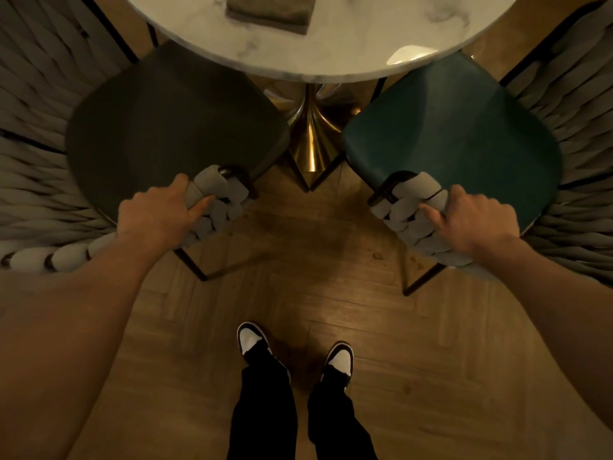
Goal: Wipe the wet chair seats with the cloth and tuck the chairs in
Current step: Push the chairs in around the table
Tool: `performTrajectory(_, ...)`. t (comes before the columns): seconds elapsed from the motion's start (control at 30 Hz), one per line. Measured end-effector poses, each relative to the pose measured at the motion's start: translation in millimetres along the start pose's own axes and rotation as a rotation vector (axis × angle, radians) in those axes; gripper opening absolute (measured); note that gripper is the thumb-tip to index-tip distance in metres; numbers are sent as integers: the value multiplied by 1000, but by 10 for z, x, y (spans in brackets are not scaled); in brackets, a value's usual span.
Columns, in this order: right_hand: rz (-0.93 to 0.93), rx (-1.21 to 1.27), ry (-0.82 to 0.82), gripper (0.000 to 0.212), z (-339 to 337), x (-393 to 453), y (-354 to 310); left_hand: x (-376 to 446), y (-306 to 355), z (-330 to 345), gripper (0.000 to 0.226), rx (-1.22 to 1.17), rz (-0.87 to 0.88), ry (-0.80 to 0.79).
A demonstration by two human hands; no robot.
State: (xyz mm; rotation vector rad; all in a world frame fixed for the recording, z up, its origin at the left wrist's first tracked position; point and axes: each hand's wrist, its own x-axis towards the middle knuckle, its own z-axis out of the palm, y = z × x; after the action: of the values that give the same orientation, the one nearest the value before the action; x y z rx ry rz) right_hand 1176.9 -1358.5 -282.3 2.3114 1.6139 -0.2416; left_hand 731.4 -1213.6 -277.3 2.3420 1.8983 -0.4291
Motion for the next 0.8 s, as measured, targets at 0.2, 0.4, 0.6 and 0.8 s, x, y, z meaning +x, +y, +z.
performTrajectory(0.2,-22,10,-4,58,-84,107,-24,29,95,-4,56,-4,-13,34)
performTrajectory(0.4,-56,25,21,57,-57,94,21,-33,212,-11,55,-22,-32,22)
performTrajectory(0.6,-72,29,52,58,1,67,54,-56,250,-23,57,-8,-51,20)
performTrajectory(0.8,-77,52,43,55,-1,57,45,-81,258,14,58,-14,-40,31)
